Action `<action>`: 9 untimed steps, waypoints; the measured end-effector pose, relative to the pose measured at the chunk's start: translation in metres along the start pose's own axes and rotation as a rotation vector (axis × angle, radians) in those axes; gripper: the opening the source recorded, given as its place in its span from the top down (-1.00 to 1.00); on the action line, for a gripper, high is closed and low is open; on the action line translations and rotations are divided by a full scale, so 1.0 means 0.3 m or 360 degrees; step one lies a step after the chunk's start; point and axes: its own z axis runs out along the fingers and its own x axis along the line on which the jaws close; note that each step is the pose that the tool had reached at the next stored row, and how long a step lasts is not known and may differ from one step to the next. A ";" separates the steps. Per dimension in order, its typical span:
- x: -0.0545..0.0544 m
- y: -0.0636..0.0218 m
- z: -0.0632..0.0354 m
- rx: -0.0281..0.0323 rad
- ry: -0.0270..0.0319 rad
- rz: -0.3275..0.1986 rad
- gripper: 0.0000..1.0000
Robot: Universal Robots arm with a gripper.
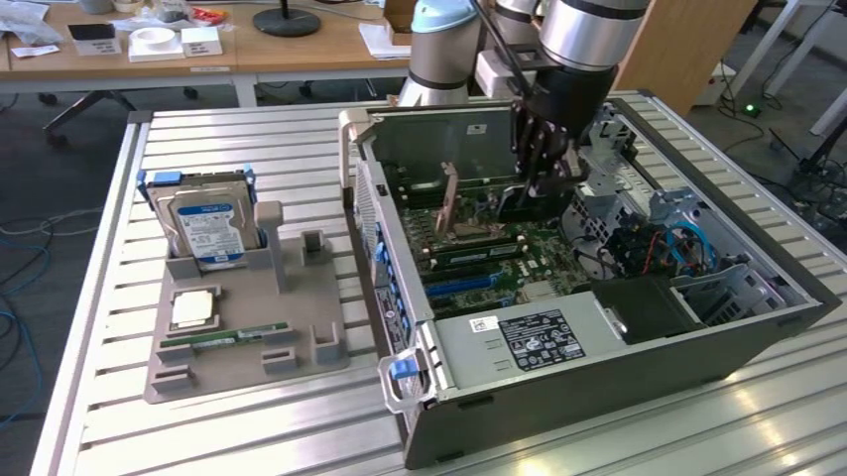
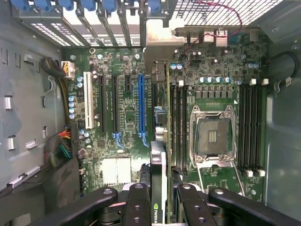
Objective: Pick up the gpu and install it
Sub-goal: 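Insert the gpu into the slot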
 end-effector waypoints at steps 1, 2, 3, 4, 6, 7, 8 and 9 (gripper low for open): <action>0.000 0.000 0.004 0.00005 -0.00001 0.0000 0.47; 0.000 0.000 0.007 0.00009 -0.00001 0.0000 0.47; 0.000 0.001 0.011 0.00015 0.00000 0.0000 0.47; 0.001 0.001 0.016 0.00021 -0.00001 0.0000 0.47; 0.001 0.001 0.025 0.00034 -0.00003 0.0000 0.47; 0.001 0.001 0.030 0.00039 -0.00004 0.0000 0.47; 0.001 0.002 0.034 0.00042 -0.00003 0.0000 0.47; 0.001 0.002 0.038 0.00047 -0.00003 0.0000 0.47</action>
